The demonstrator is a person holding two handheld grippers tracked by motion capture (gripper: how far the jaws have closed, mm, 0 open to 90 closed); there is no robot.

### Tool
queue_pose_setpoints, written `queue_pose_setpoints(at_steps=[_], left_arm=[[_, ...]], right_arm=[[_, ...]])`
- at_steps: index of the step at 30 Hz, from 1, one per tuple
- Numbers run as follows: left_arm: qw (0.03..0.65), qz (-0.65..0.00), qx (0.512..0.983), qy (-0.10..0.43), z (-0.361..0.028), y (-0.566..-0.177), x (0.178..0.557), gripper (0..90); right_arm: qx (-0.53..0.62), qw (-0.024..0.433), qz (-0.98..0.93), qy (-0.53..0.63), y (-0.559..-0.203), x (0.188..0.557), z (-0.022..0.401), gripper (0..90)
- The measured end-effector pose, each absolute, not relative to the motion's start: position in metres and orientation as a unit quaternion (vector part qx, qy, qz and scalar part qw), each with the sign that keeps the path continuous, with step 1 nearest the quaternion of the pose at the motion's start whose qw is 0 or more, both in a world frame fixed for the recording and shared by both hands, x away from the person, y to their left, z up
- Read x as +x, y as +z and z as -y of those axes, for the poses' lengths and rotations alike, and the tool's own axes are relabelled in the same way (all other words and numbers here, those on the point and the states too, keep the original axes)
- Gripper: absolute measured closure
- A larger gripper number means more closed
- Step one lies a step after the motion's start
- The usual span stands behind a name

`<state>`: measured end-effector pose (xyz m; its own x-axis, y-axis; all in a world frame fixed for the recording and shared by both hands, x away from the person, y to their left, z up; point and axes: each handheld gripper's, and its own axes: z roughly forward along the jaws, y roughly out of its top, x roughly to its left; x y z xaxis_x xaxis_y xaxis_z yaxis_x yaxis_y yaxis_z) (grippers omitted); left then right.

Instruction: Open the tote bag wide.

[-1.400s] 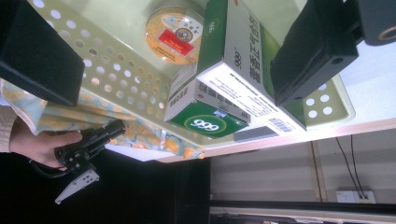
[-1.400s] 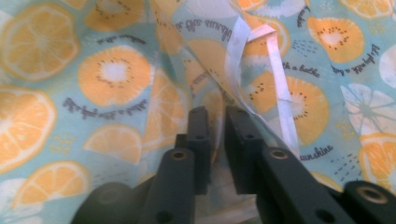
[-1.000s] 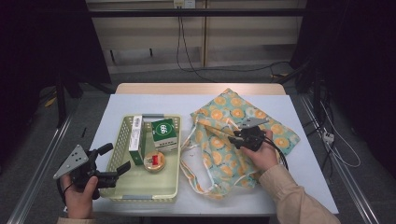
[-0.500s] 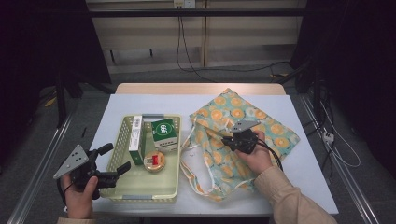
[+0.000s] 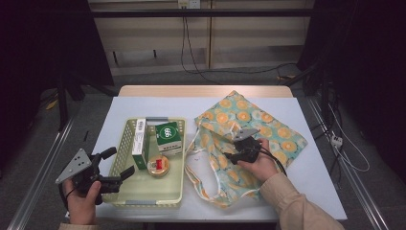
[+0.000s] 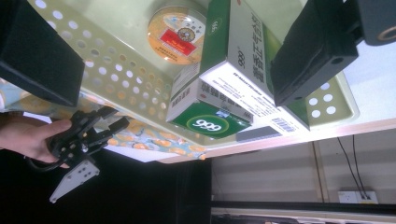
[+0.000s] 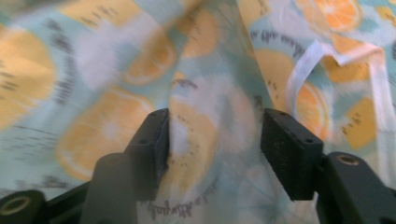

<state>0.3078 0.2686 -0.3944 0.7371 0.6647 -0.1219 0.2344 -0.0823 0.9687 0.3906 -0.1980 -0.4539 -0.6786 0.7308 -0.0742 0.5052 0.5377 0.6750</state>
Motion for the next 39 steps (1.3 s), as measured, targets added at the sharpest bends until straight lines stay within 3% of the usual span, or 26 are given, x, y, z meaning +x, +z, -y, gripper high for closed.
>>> queue_pose_setpoints(at_steps=[2,4,6,9,13,16,18,29,39], left_arm=[[0.599,-0.315,0.714,0.18,-0.269,-0.395,0.308,2.8],[0.599,-0.316,0.714,0.18,-0.269,-0.395,0.308,2.8],[0.599,-0.316,0.714,0.18,-0.269,-0.395,0.308,2.8],[0.599,-0.316,0.714,0.179,-0.269,-0.395,0.308,2.8],[0.599,-0.316,0.714,0.179,-0.27,-0.395,0.308,2.8],[0.597,-0.315,0.716,0.18,-0.269,-0.395,0.308,2.8],[0.597,-0.315,0.716,0.18,-0.268,-0.395,0.308,2.8],[0.598,-0.313,0.715,0.181,-0.269,-0.393,0.308,2.8],[0.603,-0.308,0.714,0.179,-0.268,-0.382,0.309,2.8]], right_arm=[[0.374,0.175,-0.852,0.322,-0.455,0.393,0.202,41.1],[0.379,0.169,-0.851,0.323,-0.454,0.395,0.207,48.8],[0.395,0.182,-0.844,0.314,-0.454,0.398,0.212,49.0],[0.416,0.211,-0.832,0.301,-0.454,0.402,0.222,42.8],[0.45,0.198,-0.812,0.315,-0.458,0.408,0.235,36.7],[0.46,0.184,-0.805,0.327,-0.46,0.411,0.239,36.9],[0.46,0.184,-0.803,0.33,-0.461,0.412,0.241,40.5],[0.466,0.195,-0.796,0.332,-0.461,0.421,0.254,86.0],[0.475,0.172,-0.79,0.348,-0.449,0.424,0.256,89.7]])
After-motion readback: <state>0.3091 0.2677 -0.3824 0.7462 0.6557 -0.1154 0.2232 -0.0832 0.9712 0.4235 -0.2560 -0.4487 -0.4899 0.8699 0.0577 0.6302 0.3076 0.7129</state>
